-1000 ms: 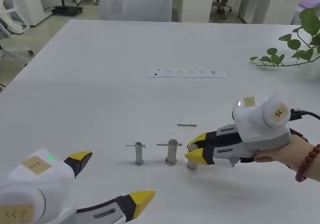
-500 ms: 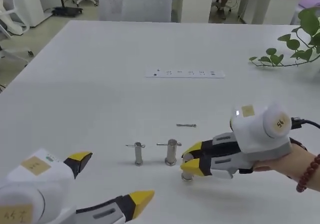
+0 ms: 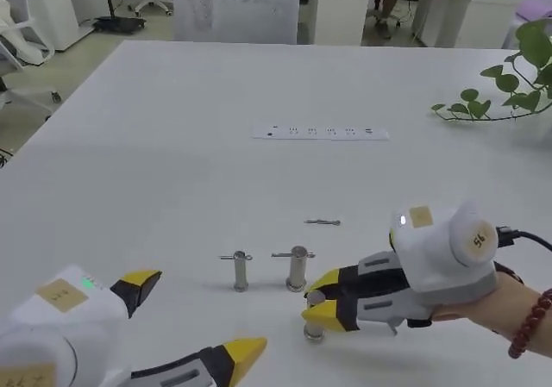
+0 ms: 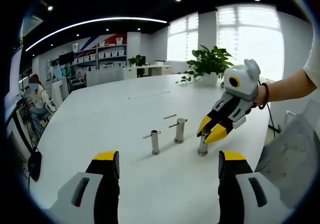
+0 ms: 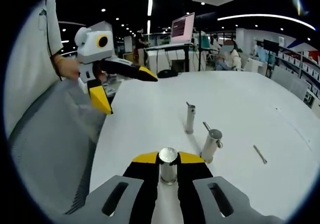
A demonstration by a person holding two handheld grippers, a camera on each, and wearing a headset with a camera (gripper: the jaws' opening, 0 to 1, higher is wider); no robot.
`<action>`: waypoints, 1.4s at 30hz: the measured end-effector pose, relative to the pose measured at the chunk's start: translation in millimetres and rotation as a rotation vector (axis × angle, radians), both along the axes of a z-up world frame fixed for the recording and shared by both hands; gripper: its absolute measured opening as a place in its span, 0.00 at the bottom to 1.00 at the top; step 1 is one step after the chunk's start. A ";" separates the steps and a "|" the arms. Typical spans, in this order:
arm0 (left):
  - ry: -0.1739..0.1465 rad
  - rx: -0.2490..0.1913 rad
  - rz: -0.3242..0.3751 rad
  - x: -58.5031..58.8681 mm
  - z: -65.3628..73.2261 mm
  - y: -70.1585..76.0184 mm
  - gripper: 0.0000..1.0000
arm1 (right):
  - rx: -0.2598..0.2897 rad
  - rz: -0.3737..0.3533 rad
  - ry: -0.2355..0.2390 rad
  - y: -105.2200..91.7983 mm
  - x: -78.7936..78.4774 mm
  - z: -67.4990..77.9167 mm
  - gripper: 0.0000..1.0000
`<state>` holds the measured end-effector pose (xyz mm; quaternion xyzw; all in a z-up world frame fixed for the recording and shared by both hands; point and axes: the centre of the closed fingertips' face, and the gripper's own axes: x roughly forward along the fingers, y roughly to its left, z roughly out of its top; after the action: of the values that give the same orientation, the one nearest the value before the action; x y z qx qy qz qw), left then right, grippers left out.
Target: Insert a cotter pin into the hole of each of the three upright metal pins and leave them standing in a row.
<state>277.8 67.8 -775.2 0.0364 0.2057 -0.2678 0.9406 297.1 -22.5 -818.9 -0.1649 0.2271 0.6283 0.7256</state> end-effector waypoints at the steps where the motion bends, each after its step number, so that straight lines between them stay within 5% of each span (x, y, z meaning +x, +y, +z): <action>1: 0.000 -0.001 -0.001 -0.2 0.1 -0.2 0.81 | -0.002 0.003 0.000 0.1 -1.2 -0.8 0.13; 15: -0.002 -0.003 -0.008 -0.9 0.5 -0.6 0.81 | 0.004 0.004 -0.008 -1.0 -3.9 -1.7 0.14; 30: 0.006 0.000 -0.009 -0.3 -1.1 0.4 0.81 | 0.041 -0.029 0.037 -0.1 -4.8 -1.4 0.16; 42: 0.011 -0.003 -0.010 0.2 -2.8 0.8 0.82 | 0.087 -0.062 0.093 3.3 -6.2 6.1 0.31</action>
<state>278.0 68.5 -778.0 0.0344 0.2102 -0.2732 0.9381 290.9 -19.2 -812.8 -0.0966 0.2380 0.6219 0.7398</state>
